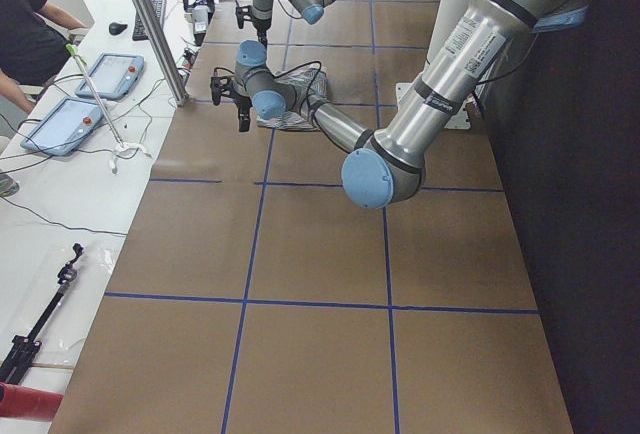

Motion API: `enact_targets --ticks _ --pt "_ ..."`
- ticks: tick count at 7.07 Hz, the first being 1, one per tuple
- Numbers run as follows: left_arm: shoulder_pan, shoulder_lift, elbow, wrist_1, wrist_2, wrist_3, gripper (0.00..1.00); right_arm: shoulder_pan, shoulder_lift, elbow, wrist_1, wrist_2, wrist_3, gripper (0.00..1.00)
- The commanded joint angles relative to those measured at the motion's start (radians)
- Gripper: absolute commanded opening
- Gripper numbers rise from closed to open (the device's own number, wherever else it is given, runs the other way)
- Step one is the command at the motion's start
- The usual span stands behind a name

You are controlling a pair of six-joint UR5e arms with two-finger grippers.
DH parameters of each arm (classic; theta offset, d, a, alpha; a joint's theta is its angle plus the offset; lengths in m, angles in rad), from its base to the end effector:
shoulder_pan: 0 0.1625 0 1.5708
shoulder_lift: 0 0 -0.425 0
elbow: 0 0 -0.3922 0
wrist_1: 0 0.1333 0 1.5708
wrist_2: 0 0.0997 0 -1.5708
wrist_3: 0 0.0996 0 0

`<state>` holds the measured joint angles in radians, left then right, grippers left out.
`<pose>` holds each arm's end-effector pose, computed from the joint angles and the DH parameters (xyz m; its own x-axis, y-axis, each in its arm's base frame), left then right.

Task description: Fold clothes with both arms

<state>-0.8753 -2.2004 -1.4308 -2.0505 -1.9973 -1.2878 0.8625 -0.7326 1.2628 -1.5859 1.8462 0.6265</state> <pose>0.3955 -0.6176 0.2907 0.4823 -0.1811 -0.8571 0.3600 0.9329 0.0055 -0.4321 -0.6678 0.2827 0.8534 -0.2020 0.4805 0.0812 0.9621 0.2603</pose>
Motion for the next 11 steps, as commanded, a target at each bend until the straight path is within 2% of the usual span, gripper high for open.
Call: enact_targets --ticks 1,2,3,5,8,9,10,11 --pt "0.155 -0.019 -0.002 0.010 0.118 -0.065 1.00 0.084 -0.002 0.003 0.000 0.176 0.004 1.00" --pt "0.203 -0.030 0.003 0.030 0.152 -0.065 0.93 0.104 -0.007 0.003 0.001 0.218 0.008 1.00" --pt "0.241 -0.054 0.027 0.044 0.198 -0.065 0.84 0.110 -0.010 0.003 0.000 0.222 0.012 1.00" --pt "0.242 -0.100 0.105 0.044 0.212 -0.064 0.70 0.113 -0.011 0.001 0.000 0.222 0.013 1.00" --pt "0.242 -0.099 0.109 0.044 0.221 -0.062 0.49 0.113 -0.011 -0.002 0.000 0.222 0.015 1.00" --pt "0.242 -0.099 0.109 0.043 0.221 -0.062 0.46 0.115 -0.014 -0.002 0.000 0.223 0.015 1.00" --pt "0.243 -0.104 0.110 0.043 0.223 -0.062 0.37 0.115 -0.019 0.000 0.000 0.223 0.015 1.00" --pt "0.248 -0.110 0.109 0.043 0.226 -0.062 0.23 0.116 -0.021 -0.002 0.000 0.223 0.013 1.00"
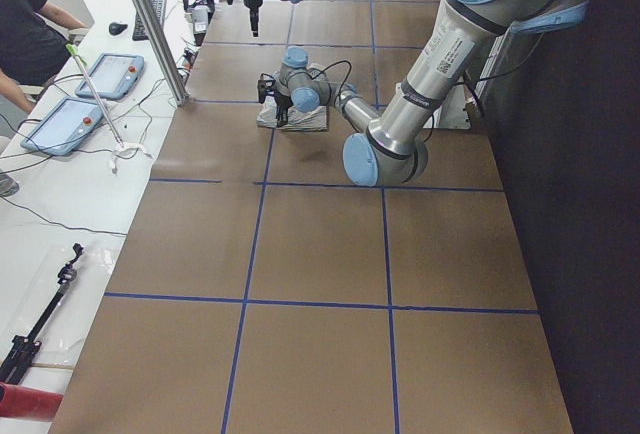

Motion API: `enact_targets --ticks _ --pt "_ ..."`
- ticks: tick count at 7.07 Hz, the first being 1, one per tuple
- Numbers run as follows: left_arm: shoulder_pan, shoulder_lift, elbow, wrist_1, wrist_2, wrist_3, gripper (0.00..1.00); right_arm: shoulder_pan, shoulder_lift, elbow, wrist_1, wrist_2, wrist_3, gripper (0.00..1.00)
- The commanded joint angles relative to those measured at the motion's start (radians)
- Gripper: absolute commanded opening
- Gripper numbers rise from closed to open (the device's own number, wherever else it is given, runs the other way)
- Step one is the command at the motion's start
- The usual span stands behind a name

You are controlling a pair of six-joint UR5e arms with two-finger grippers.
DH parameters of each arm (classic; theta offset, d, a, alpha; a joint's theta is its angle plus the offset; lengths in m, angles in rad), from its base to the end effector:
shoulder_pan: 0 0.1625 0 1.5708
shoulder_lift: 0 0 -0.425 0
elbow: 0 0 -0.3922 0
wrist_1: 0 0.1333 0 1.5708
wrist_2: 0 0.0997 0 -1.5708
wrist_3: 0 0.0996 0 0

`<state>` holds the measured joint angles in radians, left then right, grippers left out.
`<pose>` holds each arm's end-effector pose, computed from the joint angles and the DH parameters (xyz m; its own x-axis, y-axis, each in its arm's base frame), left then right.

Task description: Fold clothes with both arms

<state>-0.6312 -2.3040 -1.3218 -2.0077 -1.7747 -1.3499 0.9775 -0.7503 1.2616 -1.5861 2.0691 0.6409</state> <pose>0.5545 -0.5454 0.2753 0.5746 -0.1542 -0.8038 0.3298 0.9424 0.0550 -0.3663 -0.6965 0.2899 0.7758 -0.1088 0.6215 0.0347 0.9909 0.1301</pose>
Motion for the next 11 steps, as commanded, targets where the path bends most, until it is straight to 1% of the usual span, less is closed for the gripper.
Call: enact_targets --ticks 1,3,5,8,10,11 --pt "0.008 -0.009 0.001 0.000 0.004 0.003 0.00 0.003 -0.003 0.001 0.000 0.000 -0.001 1.00" --pt "0.008 -0.011 0.004 0.001 0.005 0.008 0.00 0.003 -0.009 -0.001 0.000 0.000 -0.001 1.00" --pt "-0.001 -0.037 0.001 0.001 0.001 0.014 0.00 0.003 -0.011 -0.002 0.000 0.000 -0.003 1.00" --pt "-0.085 -0.046 0.009 0.001 0.000 0.095 0.00 0.003 -0.017 -0.002 0.005 0.003 -0.001 1.00" --pt "-0.097 -0.049 0.044 -0.005 0.001 0.098 0.00 0.003 -0.024 -0.002 0.014 0.008 -0.001 1.00" --pt "-0.090 -0.057 0.061 -0.005 0.008 0.088 0.99 0.009 -0.024 -0.002 0.014 0.008 -0.001 1.00"
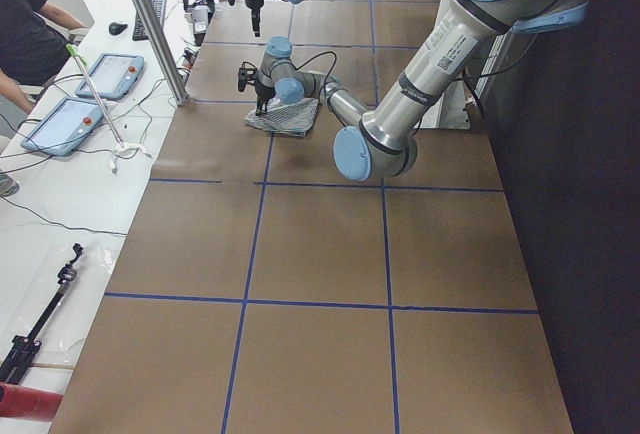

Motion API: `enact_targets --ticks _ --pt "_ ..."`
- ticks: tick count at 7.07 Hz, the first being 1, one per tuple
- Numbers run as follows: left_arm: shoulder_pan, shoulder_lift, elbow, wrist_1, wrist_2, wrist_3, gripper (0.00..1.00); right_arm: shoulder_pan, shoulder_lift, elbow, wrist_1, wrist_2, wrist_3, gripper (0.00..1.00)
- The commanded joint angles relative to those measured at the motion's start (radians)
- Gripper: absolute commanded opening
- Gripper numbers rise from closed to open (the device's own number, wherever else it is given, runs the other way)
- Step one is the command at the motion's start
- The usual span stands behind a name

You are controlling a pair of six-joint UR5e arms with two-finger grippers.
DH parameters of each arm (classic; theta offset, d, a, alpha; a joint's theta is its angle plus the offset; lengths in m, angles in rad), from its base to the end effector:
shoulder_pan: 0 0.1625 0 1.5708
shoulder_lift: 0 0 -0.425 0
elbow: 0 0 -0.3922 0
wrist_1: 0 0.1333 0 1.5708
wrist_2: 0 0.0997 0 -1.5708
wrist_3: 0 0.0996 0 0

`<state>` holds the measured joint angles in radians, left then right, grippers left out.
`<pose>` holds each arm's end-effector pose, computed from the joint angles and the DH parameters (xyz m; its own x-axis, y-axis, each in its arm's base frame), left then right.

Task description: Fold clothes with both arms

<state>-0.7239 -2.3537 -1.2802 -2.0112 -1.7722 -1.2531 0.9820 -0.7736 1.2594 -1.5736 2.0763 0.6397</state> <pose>0.5117 -0.6036 0.2564 0.5891 -0.1122 -0.8003 0.3627 0.9217 0.1377 -0.3622 -0.6956 0.3072 0.7771 -0.1002 0.6213 0.0348 0.9926 0.1166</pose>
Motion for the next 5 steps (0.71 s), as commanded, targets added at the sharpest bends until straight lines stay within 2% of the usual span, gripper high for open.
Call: enact_targets --ticks 1,3,5 --pt "0.001 -0.022 0.025 0.003 0.019 -0.011 1.00 0.004 -0.004 0.000 0.001 0.001 -0.002 1.00" --pt "-0.023 -0.024 0.024 0.005 0.010 -0.002 1.00 0.004 0.000 0.005 0.016 0.013 0.006 1.00" --pt "-0.057 -0.018 -0.011 0.034 -0.050 0.001 1.00 -0.020 -0.009 0.005 0.145 0.016 0.150 1.00"
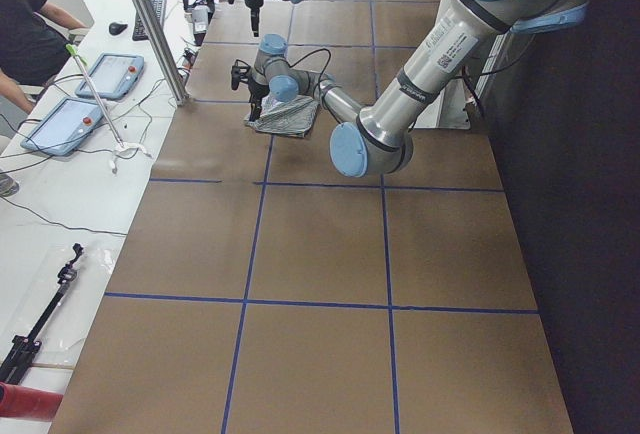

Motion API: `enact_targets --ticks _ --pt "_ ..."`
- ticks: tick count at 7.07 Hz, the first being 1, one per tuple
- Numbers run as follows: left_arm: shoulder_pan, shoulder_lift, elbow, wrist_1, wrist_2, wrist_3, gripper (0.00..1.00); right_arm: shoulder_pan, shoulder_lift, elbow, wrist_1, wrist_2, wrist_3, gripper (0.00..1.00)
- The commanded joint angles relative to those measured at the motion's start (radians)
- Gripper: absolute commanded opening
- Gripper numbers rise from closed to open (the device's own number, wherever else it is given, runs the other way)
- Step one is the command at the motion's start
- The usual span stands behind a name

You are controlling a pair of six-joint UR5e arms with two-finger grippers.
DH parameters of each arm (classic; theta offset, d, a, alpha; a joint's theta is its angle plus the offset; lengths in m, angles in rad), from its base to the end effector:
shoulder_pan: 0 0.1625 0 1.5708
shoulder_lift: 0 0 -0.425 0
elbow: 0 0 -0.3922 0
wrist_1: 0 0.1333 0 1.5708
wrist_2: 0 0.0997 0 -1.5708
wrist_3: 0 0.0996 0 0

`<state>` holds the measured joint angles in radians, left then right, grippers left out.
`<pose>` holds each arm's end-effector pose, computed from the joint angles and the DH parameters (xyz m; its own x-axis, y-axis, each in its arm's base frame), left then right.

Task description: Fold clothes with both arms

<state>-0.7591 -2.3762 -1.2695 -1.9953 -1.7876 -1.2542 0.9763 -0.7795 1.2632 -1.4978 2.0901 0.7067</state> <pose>0.4943 -0.6232 0.2459 0.5833 -0.1343 -0.8011 0.3847 0.9143 0.1269 -0.3673 -0.6930 0.2996 0.7440 -0.0783 0.6635 -0.0100 0.9917 0.1283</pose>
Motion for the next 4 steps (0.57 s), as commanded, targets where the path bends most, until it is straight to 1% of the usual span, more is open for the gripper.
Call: enact_targets --ticks 1,2,3,4 --pt "-0.054 0.029 -0.057 0.039 -0.068 0.006 1.00 -0.019 -0.004 0.002 0.076 0.005 0.089 1.00" --pt "-0.062 0.070 -0.112 0.041 -0.084 0.028 1.00 -0.040 -0.003 0.005 0.082 0.004 0.094 1.00" --pt "-0.081 0.098 -0.167 0.067 -0.096 0.068 1.00 -0.080 0.003 0.010 0.108 0.002 0.162 1.00" --pt "-0.104 0.113 -0.210 0.116 -0.099 0.103 1.00 -0.124 0.000 0.004 0.230 -0.001 0.285 1.00"
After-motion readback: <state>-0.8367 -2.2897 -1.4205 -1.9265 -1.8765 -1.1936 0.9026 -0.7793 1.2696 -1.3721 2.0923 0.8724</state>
